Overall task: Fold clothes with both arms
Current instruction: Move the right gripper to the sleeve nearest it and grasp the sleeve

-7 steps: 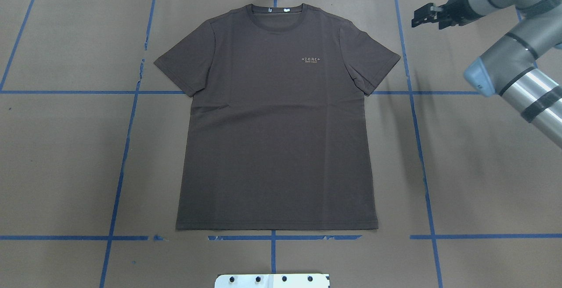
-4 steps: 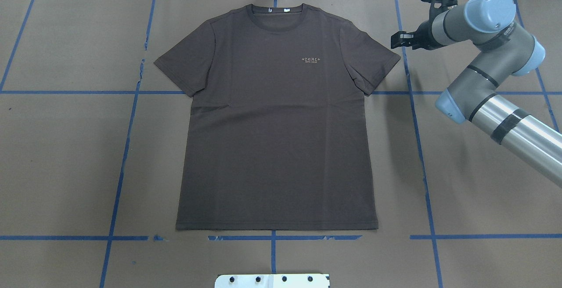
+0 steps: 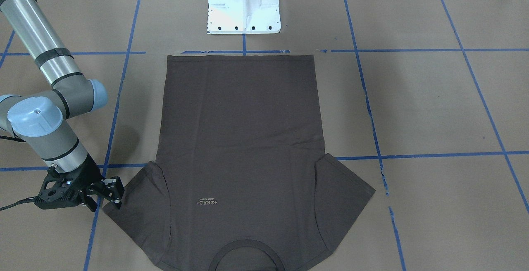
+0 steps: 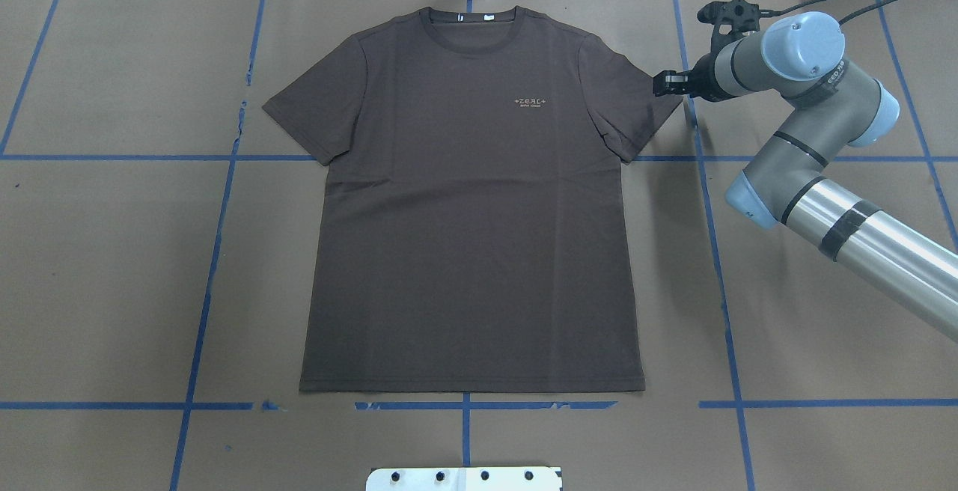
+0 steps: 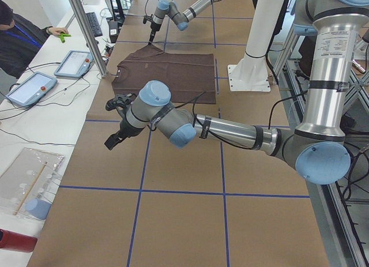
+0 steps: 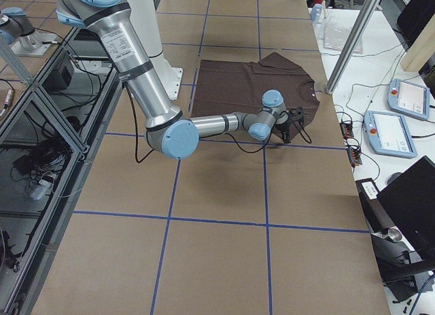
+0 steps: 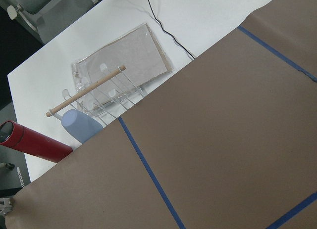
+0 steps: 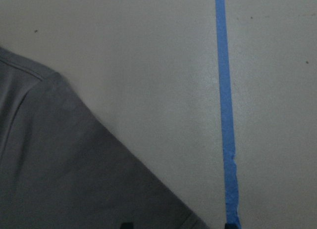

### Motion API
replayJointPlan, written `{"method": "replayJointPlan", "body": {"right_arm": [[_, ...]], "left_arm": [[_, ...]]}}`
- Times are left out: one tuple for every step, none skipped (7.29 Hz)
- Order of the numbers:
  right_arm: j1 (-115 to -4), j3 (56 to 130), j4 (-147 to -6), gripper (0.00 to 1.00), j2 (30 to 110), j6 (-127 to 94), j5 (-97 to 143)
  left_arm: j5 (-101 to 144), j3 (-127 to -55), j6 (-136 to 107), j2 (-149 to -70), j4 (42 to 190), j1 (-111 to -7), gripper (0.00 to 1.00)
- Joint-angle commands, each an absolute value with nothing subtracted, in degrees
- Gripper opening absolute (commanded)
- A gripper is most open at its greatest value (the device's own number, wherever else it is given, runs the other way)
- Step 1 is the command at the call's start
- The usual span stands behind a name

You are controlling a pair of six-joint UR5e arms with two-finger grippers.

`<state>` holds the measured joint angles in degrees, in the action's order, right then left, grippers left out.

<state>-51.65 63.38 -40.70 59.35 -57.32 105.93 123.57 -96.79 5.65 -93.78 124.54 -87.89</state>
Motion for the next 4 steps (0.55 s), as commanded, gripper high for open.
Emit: {"method": "replayJointPlan", "body": {"right_arm": [[-51.2,60.5,-40.7,0.69,57.3,-57.4,104.5],[-51.2,60.5,-40.5,0.69,57.3,-57.4,104.5],[-51.2,60.5,-40.5,0.69,57.3,-57.4,104.5],[-51.2,60.5,-40.4,0.69,57.4,-57.4,104.5]], "left_arm": [[123.6,-96.7,5.7,-93.8,124.5,-87.9,1.0],[123.6,-96.7,5.7,-93.8,124.5,-87.9,1.0],[123.6,-96.7,5.7,-93.8,124.5,-87.9,1.0],[123.6,-96.7,5.7,-93.8,124.5,-87.9,1.0]]}}
